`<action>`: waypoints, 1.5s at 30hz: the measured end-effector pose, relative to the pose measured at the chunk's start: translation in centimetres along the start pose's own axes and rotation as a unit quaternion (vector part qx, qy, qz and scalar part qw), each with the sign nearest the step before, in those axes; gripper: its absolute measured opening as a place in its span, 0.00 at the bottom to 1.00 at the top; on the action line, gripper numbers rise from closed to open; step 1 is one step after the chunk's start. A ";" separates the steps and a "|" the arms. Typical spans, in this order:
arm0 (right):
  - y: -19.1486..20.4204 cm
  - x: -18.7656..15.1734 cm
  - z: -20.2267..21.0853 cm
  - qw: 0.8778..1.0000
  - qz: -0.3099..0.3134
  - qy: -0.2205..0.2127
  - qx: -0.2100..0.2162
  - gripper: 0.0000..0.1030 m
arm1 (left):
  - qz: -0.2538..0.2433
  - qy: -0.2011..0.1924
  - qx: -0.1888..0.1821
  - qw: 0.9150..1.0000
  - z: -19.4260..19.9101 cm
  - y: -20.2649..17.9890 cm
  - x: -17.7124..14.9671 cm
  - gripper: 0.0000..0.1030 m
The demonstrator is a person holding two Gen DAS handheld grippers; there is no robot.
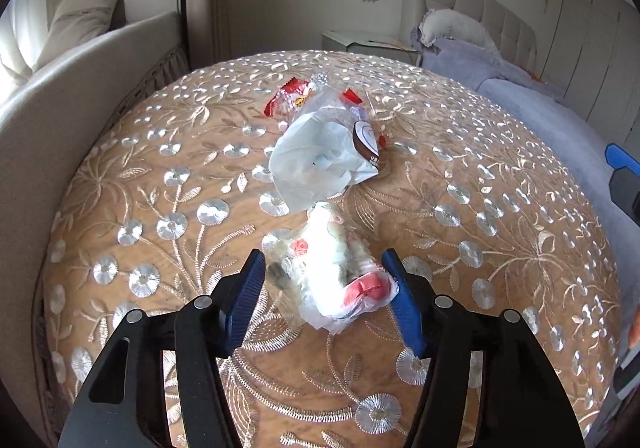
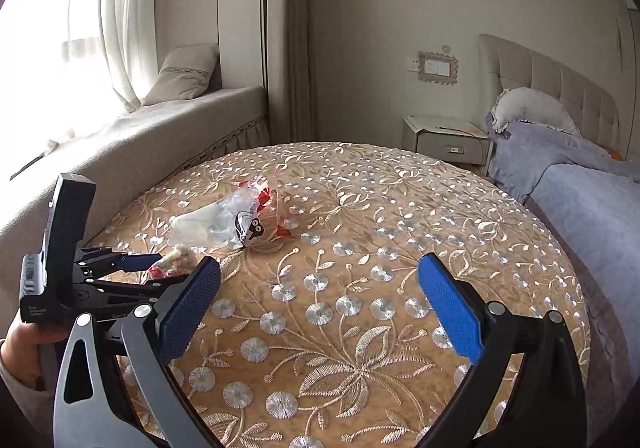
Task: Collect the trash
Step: 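Grasp the clear bag with red wrapper using the left tool while the right tool grasps the clear printed bag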
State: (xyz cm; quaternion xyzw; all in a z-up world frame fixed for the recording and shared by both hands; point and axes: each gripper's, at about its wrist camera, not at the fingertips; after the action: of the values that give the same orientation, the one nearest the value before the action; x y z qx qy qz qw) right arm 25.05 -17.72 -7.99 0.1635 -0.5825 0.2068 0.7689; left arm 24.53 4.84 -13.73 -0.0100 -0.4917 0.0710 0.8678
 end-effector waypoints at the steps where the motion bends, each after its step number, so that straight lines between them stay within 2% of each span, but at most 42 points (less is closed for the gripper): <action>1: 0.2 0.1 -0.3 1.000 0.004 0.001 0.005 0.96 | 0.002 -0.004 0.001 1.000 0.4 0.2 0.1 0.58; 5: 1.3 0.9 -2.4 0.999 0.020 0.008 0.037 0.96 | 0.005 -0.023 0.007 1.000 2.2 0.9 1.0 0.46; 11: 3.0 1.8 -6.8 0.993 0.034 0.026 0.114 0.96 | 0.003 -0.067 0.008 0.998 4.5 1.9 3.3 0.45; 14: 3.8 1.9 -9.4 0.986 0.040 0.041 0.155 0.96 | -0.007 -0.081 0.009 0.997 4.8 2.2 4.3 0.34; 15: 4.0 1.9 -10.2 0.985 0.043 0.047 0.160 0.96 | -0.009 -0.082 0.009 0.997 4.8 2.3 4.4 0.29; 17: 4.1 1.9 -11.6 0.985 0.041 0.059 0.159 0.96 | -0.010 -0.080 0.002 0.997 4.7 2.5 4.4 0.27; 19: 4.0 2.0 -12.0 0.984 0.029 0.060 0.167 0.96 | -0.020 -0.074 -0.015 0.997 4.9 2.2 3.9 0.30; 21: 4.0 2.0 -11.9 0.984 0.026 0.054 0.167 0.96 | -0.039 -0.074 -0.018 0.996 5.2 1.6 3.0 0.58; 24: 3.9 2.1 -11.4 0.985 0.029 0.048 0.163 0.96 | -0.054 -0.073 -0.037 0.995 5.4 0.9 1.6 0.69; 25: 3.8 2.1 -11.3 0.985 0.032 0.049 0.160 0.96 | -0.056 -0.070 -0.036 0.995 5.3 0.8 1.1 0.76; 30: 3.6 1.5 -11.1 0.986 0.035 0.057 0.152 0.96 | -0.076 -0.048 -0.055 0.994 4.2 -0.4 -0.6 0.78; 32: 3.5 1.5 -11.0 0.987 0.035 0.055 0.149 0.96 | -0.085 -0.044 -0.060 0.994 3.8 -1.0 -1.1 0.75; 33: 3.5 1.5 -11.0 0.987 0.035 0.054 0.149 0.96 | -0.087 -0.039 -0.068 0.993 3.5 -1.2 -1.2 0.61; 34: 3.5 1.6 -10.9 0.987 0.035 0.054 0.149 0.96 | -0.087 -0.030 -0.074 0.993 3.0 -1.4 -1.4 0.55; 41: 3.5 1.5 -11.0 0.986 0.037 0.055 0.152 0.96 | -0.072 -0.023 -0.086 0.993 2.9 -1.3 -1.1 0.48; 45: 3.9 1.6 -12.1 0.984 0.041 0.060 0.161 0.96 | -0.074 -0.047 -0.076 0.993 4.5 -0.7 0.4 0.46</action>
State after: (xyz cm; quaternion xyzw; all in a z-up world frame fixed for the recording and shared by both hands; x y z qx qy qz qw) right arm 33.44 -8.19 -9.66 0.2486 -0.5005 0.3382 0.7572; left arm 20.98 3.98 -11.07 -0.0367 -0.5349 -0.0307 0.8435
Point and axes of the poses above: each gripper's, at about its wrist camera, not at the fingertips, and z roughly against the way its jaws point, y to its left, x to its top, and after that the axes turned 15 degrees about -y, right-handed
